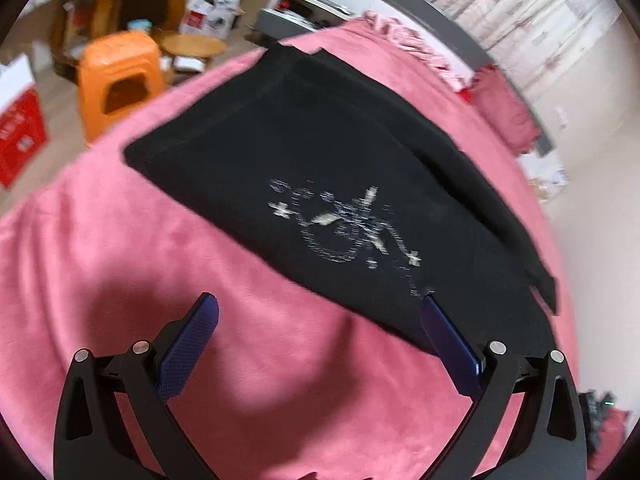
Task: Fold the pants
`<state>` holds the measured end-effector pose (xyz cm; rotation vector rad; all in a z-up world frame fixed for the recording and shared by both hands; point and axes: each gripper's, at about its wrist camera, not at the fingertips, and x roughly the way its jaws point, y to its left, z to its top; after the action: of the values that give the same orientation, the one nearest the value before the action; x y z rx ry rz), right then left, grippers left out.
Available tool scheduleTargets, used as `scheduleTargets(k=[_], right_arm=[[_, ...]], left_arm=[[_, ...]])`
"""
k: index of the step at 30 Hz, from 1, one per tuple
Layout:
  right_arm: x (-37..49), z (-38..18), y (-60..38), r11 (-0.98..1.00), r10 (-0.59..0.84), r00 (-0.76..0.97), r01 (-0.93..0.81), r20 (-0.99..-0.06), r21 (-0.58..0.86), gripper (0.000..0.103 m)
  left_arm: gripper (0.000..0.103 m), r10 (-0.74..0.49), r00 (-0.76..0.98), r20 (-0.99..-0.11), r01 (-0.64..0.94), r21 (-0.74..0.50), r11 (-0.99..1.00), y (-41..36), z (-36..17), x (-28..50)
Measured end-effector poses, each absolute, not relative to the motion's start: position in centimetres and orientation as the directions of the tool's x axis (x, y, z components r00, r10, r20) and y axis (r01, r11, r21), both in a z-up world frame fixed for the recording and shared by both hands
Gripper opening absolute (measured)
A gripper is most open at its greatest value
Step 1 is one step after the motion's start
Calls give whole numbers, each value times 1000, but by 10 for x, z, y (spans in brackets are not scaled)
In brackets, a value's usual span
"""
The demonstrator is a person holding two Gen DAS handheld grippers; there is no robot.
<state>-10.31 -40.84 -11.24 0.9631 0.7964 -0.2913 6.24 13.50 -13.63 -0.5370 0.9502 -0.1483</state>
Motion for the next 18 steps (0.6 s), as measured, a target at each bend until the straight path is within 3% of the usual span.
scheduleTargets(k=[3, 8, 12, 18], right_arm=[[-108, -120, -425, 490, 138, 703, 564, -698, 665, 91], [-110, -120, -438, 473, 136, 756, 519, -641, 712, 90], [-108, -122, -442, 481, 114, 776, 504, -621, 718, 75], [-102, -131, -460, 438, 101, 819, 473, -565, 764, 60]], left_arm=[[100, -362, 578, -731, -118, -514, 849, 135, -142, 65], [100, -348, 608, -714, -170, -545, 821, 142, -143, 62], [100, -382, 598, -704, -184, -585, 790, 148, -147, 60], [100, -362, 614, -702, -148, -552, 821, 139, -143, 56]])
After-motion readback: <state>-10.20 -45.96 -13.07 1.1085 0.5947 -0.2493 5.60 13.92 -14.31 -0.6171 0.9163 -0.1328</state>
